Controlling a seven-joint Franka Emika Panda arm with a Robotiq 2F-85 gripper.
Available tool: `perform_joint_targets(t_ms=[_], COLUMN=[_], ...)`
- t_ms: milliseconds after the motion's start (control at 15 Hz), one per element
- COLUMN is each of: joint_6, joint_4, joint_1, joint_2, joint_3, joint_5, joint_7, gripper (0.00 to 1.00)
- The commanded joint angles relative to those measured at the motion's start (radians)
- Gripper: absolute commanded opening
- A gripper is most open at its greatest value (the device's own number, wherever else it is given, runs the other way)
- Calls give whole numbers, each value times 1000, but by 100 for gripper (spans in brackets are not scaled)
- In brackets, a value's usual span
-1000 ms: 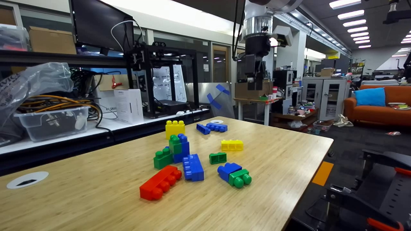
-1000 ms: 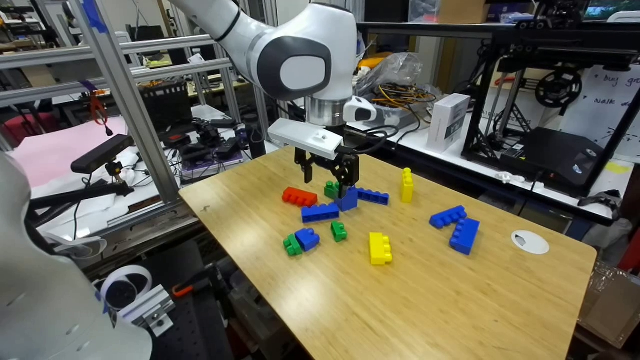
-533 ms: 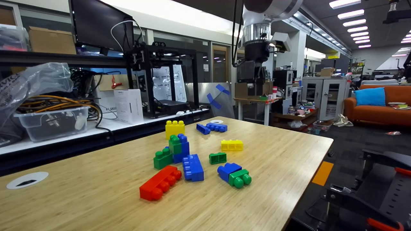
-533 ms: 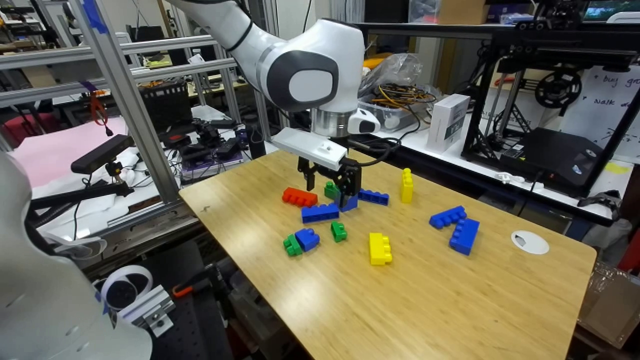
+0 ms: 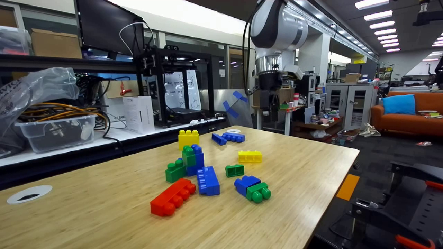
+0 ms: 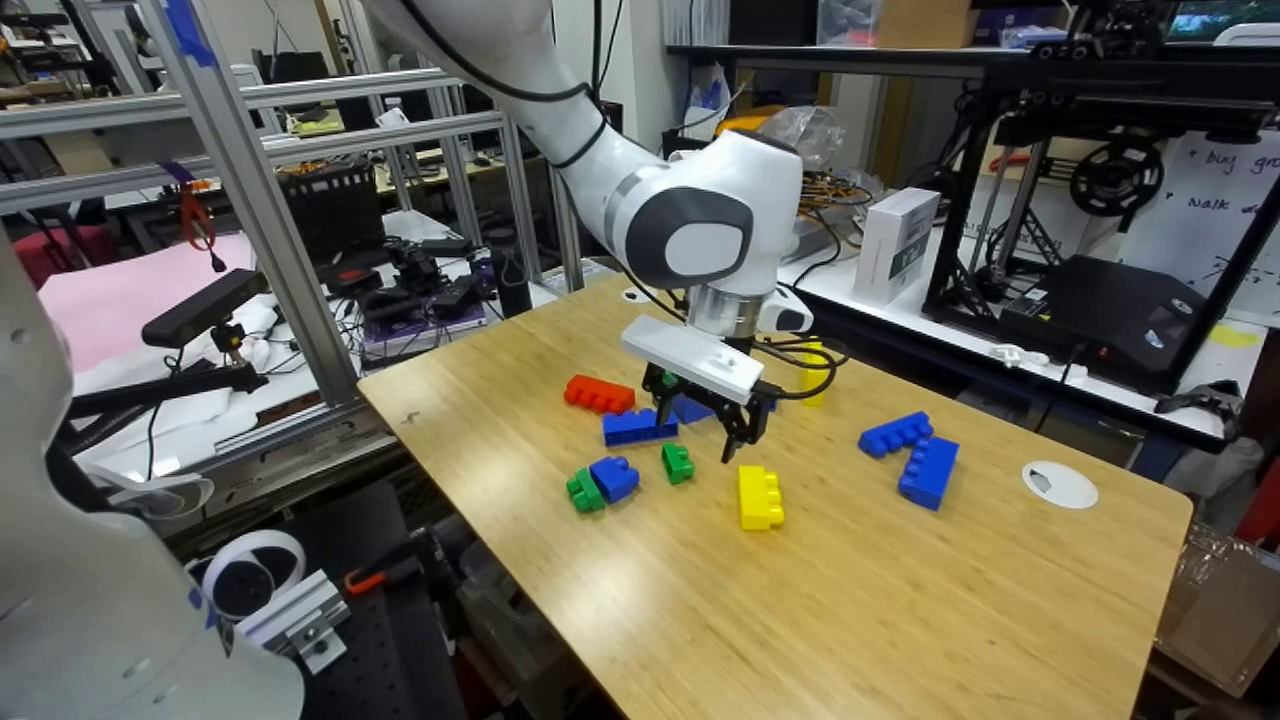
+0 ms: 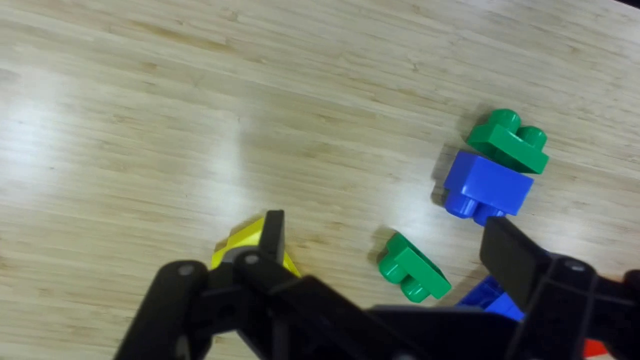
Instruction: Pick up the yellow block on the right and place it on top of the stacked blocks
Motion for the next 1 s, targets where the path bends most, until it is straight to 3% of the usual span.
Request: perform_joint_targets(t_ms=[0, 133, 400, 933], joint_6=[-22, -26, -7, -5], joint_4=[106, 155, 218, 199], joint_1=[-61, -70, -48, -68], joint_2=[107, 156, 217, 205], joint_3=[52, 55, 23, 50], joint_5=[-22, -55, -192, -173], joint_7=[-106, -138, -81, -83], gripper=[100, 100, 100, 100])
